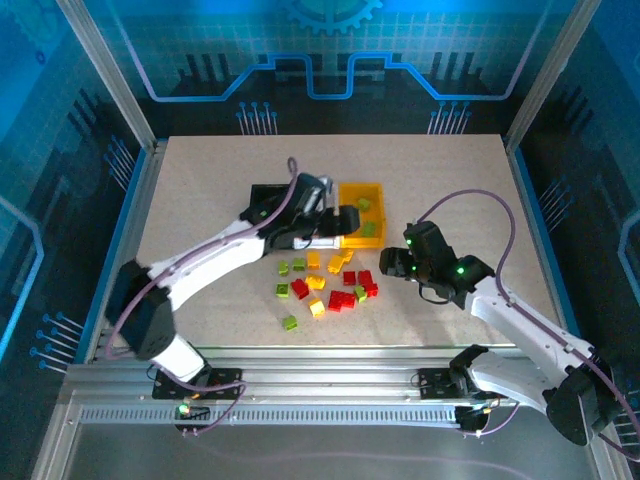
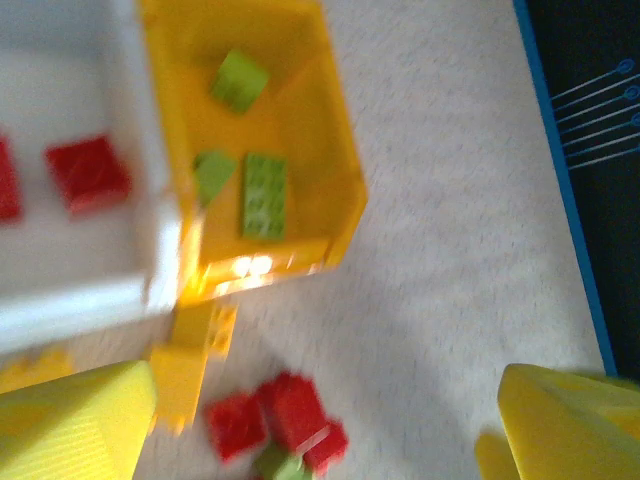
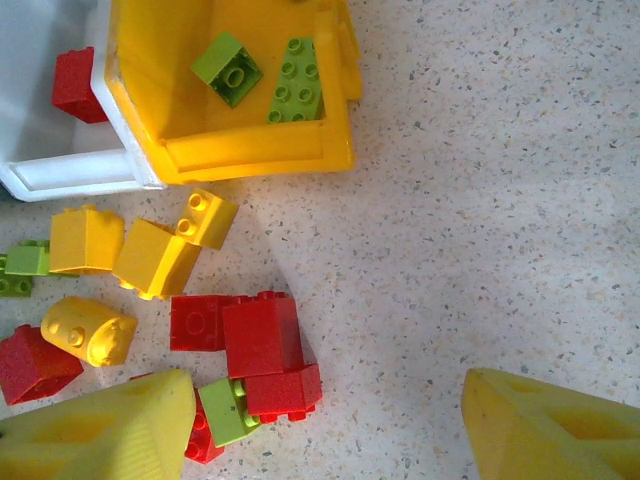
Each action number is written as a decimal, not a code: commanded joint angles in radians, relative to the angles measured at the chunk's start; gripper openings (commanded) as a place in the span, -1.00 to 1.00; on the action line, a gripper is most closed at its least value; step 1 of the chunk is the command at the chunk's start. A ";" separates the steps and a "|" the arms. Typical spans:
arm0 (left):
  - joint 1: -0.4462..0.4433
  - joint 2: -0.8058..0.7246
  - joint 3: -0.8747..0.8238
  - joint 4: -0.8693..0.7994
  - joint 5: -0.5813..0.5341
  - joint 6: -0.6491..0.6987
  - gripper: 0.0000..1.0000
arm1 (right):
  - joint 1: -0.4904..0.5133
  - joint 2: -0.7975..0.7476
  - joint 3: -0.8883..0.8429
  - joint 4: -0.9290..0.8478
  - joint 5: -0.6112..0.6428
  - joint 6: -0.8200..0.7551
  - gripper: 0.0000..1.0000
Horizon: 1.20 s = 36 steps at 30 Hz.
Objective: Sort the legos into containers by color
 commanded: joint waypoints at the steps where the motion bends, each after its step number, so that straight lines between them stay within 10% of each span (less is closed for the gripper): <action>1: -0.037 -0.117 -0.177 -0.090 -0.001 0.000 0.64 | -0.013 0.018 -0.012 0.028 -0.014 0.005 0.45; 14: -0.156 -0.500 -0.659 -0.285 -0.058 -0.166 0.67 | -0.014 0.085 0.000 0.076 -0.031 0.007 0.45; 36: -0.153 -0.179 -0.633 -0.088 -0.049 -0.126 0.13 | -0.022 0.032 -0.009 0.049 -0.012 -0.002 0.45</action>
